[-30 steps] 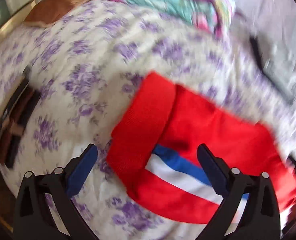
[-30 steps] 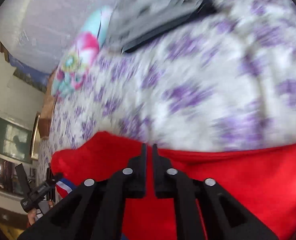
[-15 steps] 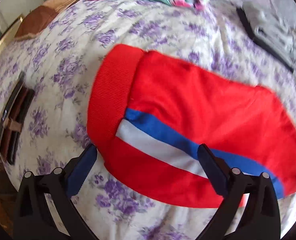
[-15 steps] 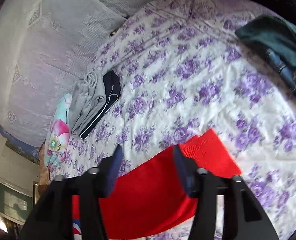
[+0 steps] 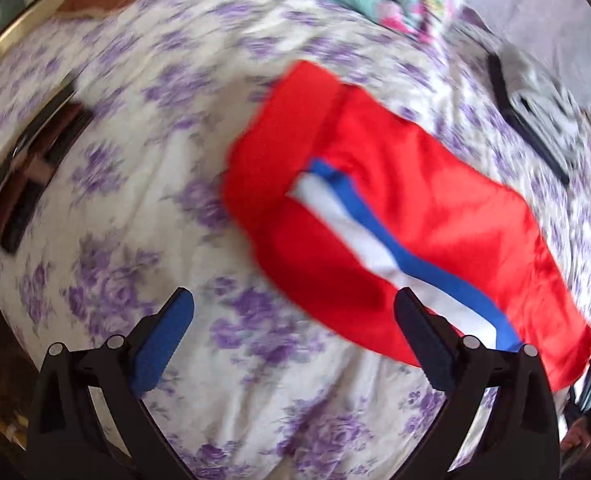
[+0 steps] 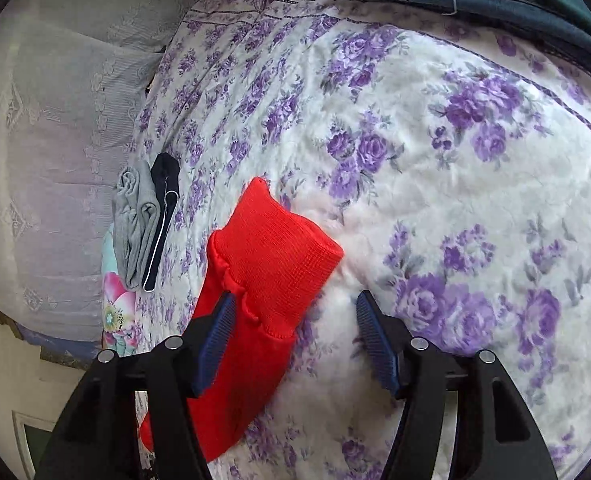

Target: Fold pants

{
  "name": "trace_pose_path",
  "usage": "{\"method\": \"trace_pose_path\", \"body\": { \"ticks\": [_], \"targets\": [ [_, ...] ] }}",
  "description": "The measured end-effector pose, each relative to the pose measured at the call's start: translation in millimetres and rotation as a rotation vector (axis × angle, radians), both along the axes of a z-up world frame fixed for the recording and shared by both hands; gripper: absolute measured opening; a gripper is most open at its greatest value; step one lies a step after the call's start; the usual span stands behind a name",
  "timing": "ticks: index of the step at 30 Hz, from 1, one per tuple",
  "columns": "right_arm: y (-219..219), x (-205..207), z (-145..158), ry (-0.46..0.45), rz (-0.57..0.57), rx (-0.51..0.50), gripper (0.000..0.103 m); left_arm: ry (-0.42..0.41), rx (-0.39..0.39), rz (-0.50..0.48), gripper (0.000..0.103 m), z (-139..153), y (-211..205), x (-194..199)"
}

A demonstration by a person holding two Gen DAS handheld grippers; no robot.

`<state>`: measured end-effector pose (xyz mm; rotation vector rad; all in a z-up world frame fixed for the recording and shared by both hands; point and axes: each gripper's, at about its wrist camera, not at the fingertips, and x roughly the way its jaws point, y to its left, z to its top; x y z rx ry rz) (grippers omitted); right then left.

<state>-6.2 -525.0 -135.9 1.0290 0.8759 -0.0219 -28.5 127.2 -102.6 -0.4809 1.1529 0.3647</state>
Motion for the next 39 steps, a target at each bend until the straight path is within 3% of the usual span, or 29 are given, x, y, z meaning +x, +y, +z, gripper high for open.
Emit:
{"method": "trace_pose_path", "body": {
  "ticks": [4,7,8,12,14,18,21,25,28,30,33,35,39],
  "targets": [
    [11.3,12.7,-6.4,-0.011,-0.014,-0.006,0.035,-0.021,-0.035,0.132,0.098,-7.7,35.1,-12.6],
    [20.7,11.1,6.3,-0.033,-0.032,-0.053,0.028,-0.017,-0.088,0.163,0.099,-22.8,52.1,-13.9],
    [26.4,10.7,16.7,-0.052,-0.021,-0.091,0.028,-0.015,-0.080,0.151,0.099,-24.9,52.0,-12.5],
    [62.8,15.5,65.6,-0.138,0.092,-0.277,0.023,0.020,0.079,0.040,0.099,-30.1,32.3,-2.8],
    [89.3,20.0,88.9,-0.186,0.160,-0.353,0.023,-0.006,0.081,0.038,0.099,-31.9,32.6,-3.7],
    [168.4,30.5,118.4,-0.263,0.365,-0.487,0.021,-0.039,0.076,0.018,0.099,-34.3,36.0,-6.0],
    [240.4,33.8,116.7,-0.293,0.562,-0.616,0.021,-0.067,0.098,0.002,0.099,-34.7,35.2,-11.6],
    [332.4,24.3,78.7,-0.275,0.854,-0.771,0.020,-0.066,0.091,-0.028,0.099,-33.0,34.5,-8.8],
    [369.5,13.9,37.8,-0.222,1.035,-0.887,0.022,-0.059,0.071,-0.041,0.099,-30.1,36.5,-8.1],
    [371.3,5.6,44.8,-0.246,1.048,-0.891,0.031,-0.054,0.060,-0.048,0.099,-28.9,37.0,-8.9],
    [343.7,10.9,71.6,-0.243,0.991,-0.675,0.034,-0.054,0.043,-0.059,0.099,-23.6,38.1,-12.0],
    [322.3,12.7,88.1,-0.269,0.890,-0.579,0.035,-0.058,0.031,-0.053,0.099,-20.7,39.7,-13.9],
    [296.6,33.0,85.8,-0.186,0.704,-0.637,0.036,-0.078,-0.007,-0.021,0.098,-12.8,44.0,-21.0]
  ]
}}
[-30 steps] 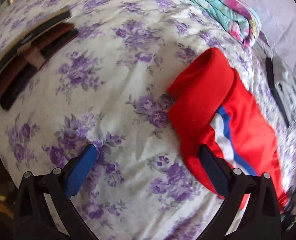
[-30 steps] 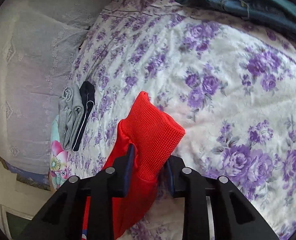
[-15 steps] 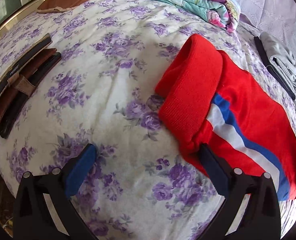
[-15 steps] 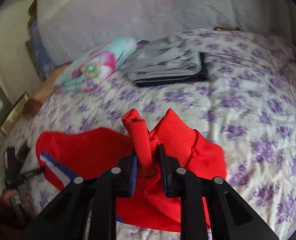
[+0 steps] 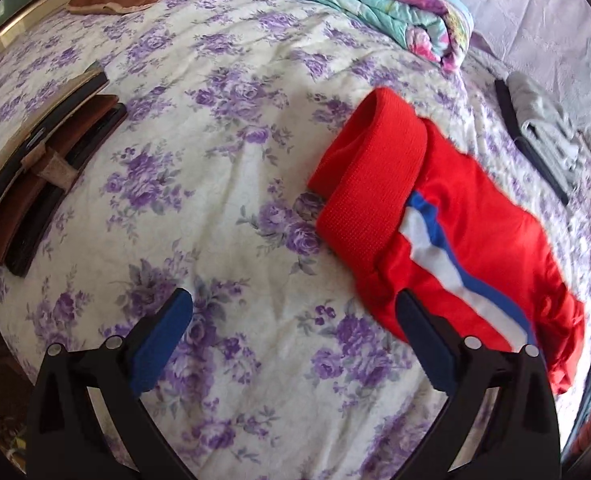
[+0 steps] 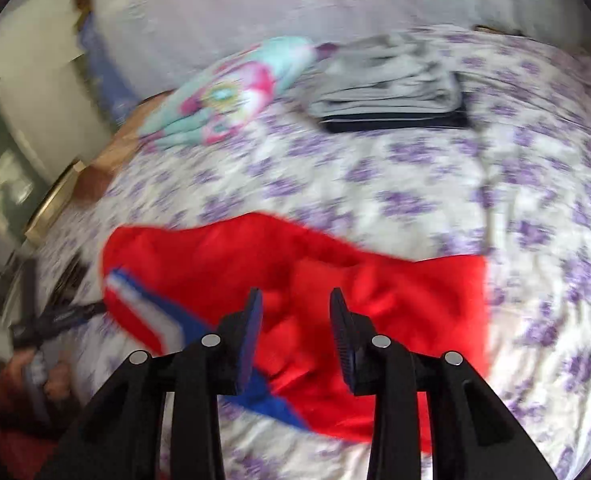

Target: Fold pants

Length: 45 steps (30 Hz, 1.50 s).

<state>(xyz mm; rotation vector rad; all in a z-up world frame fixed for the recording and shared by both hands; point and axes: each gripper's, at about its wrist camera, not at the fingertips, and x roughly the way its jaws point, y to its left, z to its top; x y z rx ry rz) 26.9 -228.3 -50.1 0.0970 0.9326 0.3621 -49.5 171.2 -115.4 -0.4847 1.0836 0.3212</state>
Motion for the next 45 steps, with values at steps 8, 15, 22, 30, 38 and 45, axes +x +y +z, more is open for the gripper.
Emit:
{"method": "trace_pose_path", "body": {
  "ticks": [8,15,22,30,38,45],
  "targets": [
    [32.4,2.1,-50.9,0.054,0.084,-0.248,0.041,-0.042,-0.033,-0.065,0.098,20.8,-20.7,7.2],
    [42.1,-1.5,-26.5,0.009,0.137,-0.133,0.059,-0.026,-0.061,-0.101,0.098,18.4,-31.9,12.8],
    [81.3,-14.8,-50.4,-0.008,0.257,-0.363,0.075,-0.009,-0.134,-0.095,0.098,8.2,-31.3,19.3],
    [65.2,-18.6,-57.7,0.025,0.219,-0.341,0.085,-0.015,-0.160,-0.072,0.098,-4.9,-27.0,39.5],
    [29.5,-18.1,-28.1,-0.021,0.085,-0.250,0.085,-0.048,-0.159,-0.031,0.097,-11.8,-12.5,67.6],
    [18.5,-12.6,-38.5,0.024,0.036,-0.310,0.089,-0.096,-0.096,-0.058,0.055,-0.8,-16.0,72.6]
  ]
}}
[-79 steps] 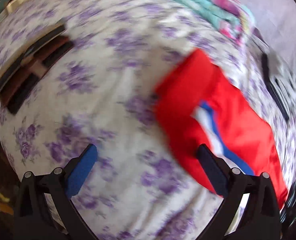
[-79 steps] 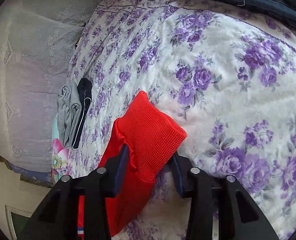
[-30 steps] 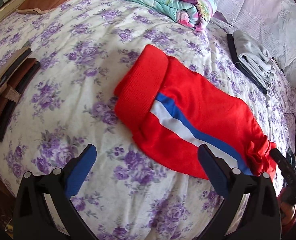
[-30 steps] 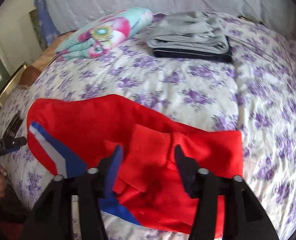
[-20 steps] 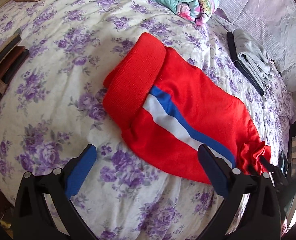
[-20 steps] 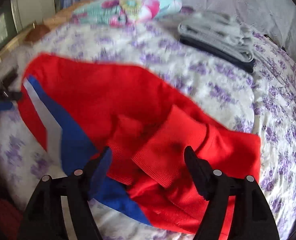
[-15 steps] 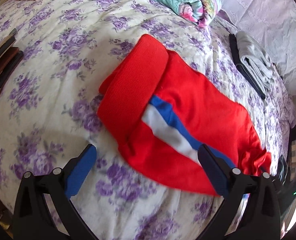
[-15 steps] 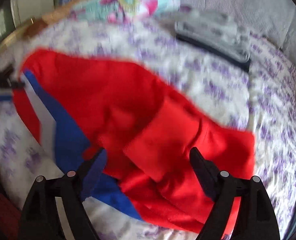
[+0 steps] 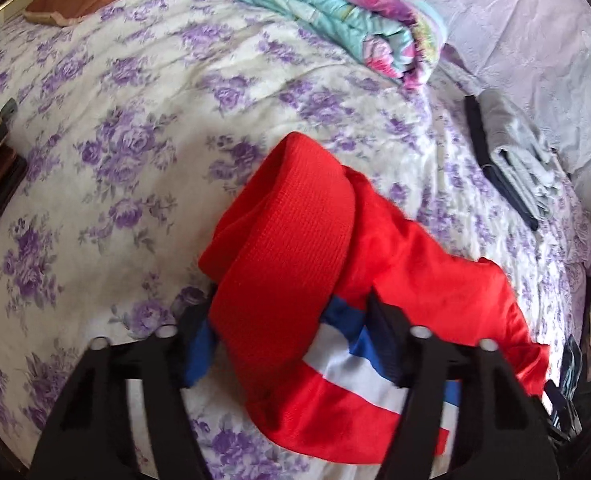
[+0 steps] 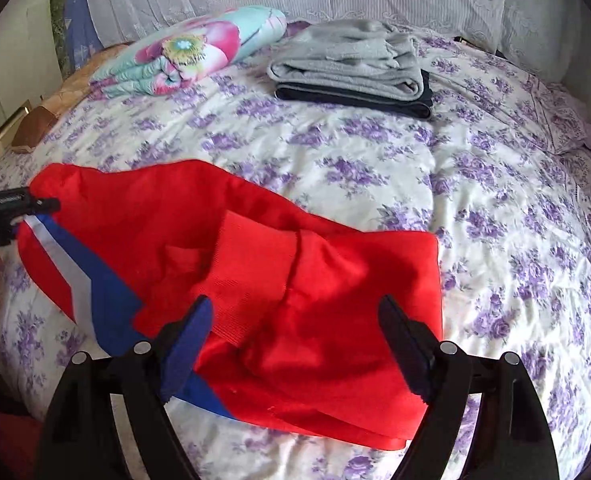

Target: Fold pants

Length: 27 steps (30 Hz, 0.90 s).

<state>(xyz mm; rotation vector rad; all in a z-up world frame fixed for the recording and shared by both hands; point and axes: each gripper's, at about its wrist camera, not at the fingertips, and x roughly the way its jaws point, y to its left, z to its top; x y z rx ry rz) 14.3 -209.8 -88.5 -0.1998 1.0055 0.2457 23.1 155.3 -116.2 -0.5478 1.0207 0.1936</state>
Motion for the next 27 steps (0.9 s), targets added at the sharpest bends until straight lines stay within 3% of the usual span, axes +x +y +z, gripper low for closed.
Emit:
{"method": "trace_pose_path", "body": {
  "ticks": [2,4,8,12,16,19,25,27],
  "targets": [
    [0.1,5.1,-17.4,0.064,-0.004,-0.035,0.092,-0.024,-0.014,-0.014,0.046,6.7,-1.9,-4.7],
    [-5.9,7.0,-14.4,0.056,-0.018,0.010,0.094,-0.051,0.003,-0.035,0.041,19.3,-8.2,-9.0],
    [-18.0,6.8,0.8,0.000,-0.053,0.080,0.094,-0.109,0.076,-0.087,0.039,49.7,-25.6,-13.7],
    [-32.8,11.6,2.6,0.013,-0.109,0.127,0.094,-0.176,0.154,-0.175,0.039,86.4,-56.6,-13.7],
    [-55.5,7.0,7.2,-0.008,-0.175,0.186,0.094,-0.237,0.218,-0.311,0.039,121.6,-108.6,-5.8],
    [-78.1,0.2,9.3,-0.019,-0.225,0.207,0.094,-0.266,0.220,-0.420,0.039,135.9,-154.1,3.9],
    [-139.9,-19.8,6.9,-0.028,-0.365,0.260,0.094,-0.293,0.192,-0.700,0.039,133.9,-278.9,17.9],
    [-162.7,-27.0,2.7,-0.021,-0.422,0.280,0.094,-0.277,0.189,-0.800,0.046,122.0,-317.6,16.6]
  ]
}}
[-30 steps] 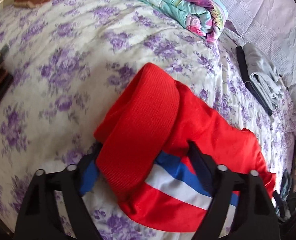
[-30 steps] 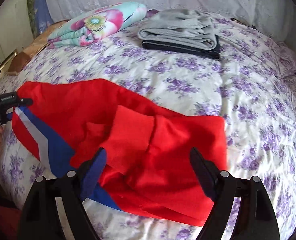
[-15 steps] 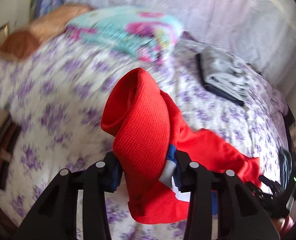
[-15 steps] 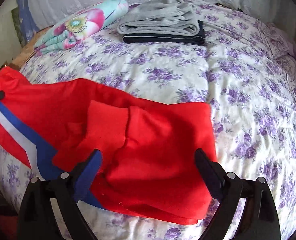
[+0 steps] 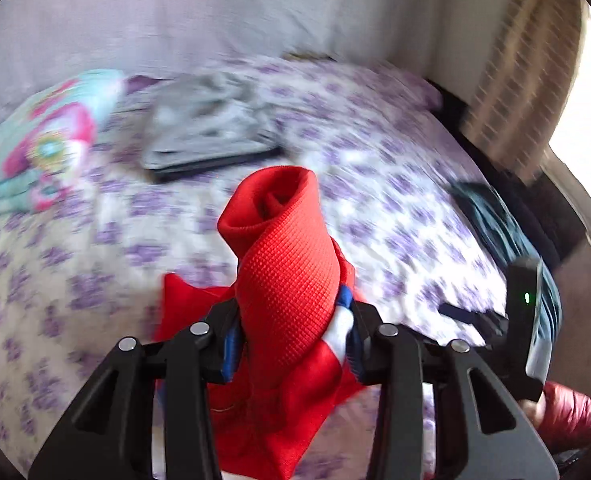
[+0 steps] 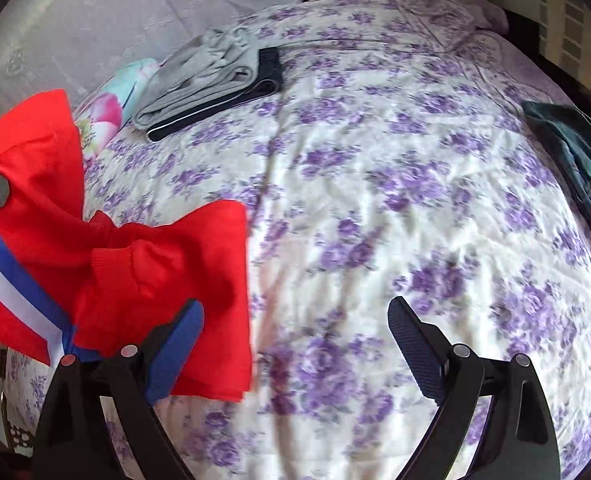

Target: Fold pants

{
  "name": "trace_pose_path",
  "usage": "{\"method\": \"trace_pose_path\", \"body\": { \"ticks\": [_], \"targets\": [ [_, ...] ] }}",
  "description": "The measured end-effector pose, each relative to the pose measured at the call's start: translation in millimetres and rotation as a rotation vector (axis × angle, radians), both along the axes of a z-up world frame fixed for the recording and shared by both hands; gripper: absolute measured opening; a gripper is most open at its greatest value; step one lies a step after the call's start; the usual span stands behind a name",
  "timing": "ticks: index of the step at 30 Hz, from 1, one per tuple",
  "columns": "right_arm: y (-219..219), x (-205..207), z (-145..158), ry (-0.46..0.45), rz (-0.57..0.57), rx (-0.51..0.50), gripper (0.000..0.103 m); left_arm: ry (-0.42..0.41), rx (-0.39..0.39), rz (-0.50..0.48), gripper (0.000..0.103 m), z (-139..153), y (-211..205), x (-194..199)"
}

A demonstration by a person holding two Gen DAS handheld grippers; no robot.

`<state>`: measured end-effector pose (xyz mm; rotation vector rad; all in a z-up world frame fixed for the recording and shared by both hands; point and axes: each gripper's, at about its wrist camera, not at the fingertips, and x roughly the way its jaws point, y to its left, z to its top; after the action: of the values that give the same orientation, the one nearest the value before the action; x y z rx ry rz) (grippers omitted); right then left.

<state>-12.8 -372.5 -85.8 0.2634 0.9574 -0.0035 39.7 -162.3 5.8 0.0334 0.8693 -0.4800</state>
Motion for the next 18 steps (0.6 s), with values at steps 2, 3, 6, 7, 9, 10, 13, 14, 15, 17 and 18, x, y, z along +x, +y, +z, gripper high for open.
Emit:
{"method": "trace_pose_path", "body": {
  "ticks": [2,3,6,7,9,10,13,14,15,17,18],
  "targets": [
    [-21.3,-6.1,-5.0,0.014,-0.057,0.038,0.094,0.053,0.040,-0.087,0.068,-21.2,-35.9,-2.5],
    [-31.0,-8.8,-7.4,0.019,-0.085,0.061,0.094,0.071,0.059,-0.097,0.078,-28.8,-44.0,-3.0],
    [-50.2,-15.8,-10.1,0.015,-0.146,0.115,0.094,0.097,0.049,-0.081,0.081,-33.5,-41.0,-7.0],
    [-52.7,-16.6,-9.1,0.007,-0.153,0.135,0.094,0.098,0.032,-0.064,0.090,-30.0,-31.5,-6.4],
    [-49.5,-14.3,-4.8,-0.011,-0.134,0.180,0.094,0.090,-0.012,0.014,0.095,-22.2,-4.0,-3.7],
    [-43.6,-11.7,-1.1,-0.026,-0.110,0.204,0.094,0.097,-0.025,0.051,0.095,-19.7,12.1,-1.3],
    [-12.9,1.7,9.0,-0.050,0.008,0.247,0.094,0.170,-0.075,0.197,0.095,-28.1,63.0,6.3],
    [-2.7,6.8,10.7,-0.050,0.045,0.252,0.094,0.201,-0.105,0.246,0.095,-33.5,79.3,7.3],
    [8.8,12.9,12.0,-0.049,0.076,0.246,0.093,0.239,-0.146,0.305,0.095,-40.6,98.3,8.3],
    [25.1,25.7,12.9,-0.044,0.116,0.226,0.087,0.285,-0.181,0.368,0.095,-49.8,117.1,6.7],
    [32.0,32.0,12.5,-0.034,0.139,0.217,0.076,0.313,-0.188,0.397,0.095,-56.6,127.1,5.6]
  ]
}}
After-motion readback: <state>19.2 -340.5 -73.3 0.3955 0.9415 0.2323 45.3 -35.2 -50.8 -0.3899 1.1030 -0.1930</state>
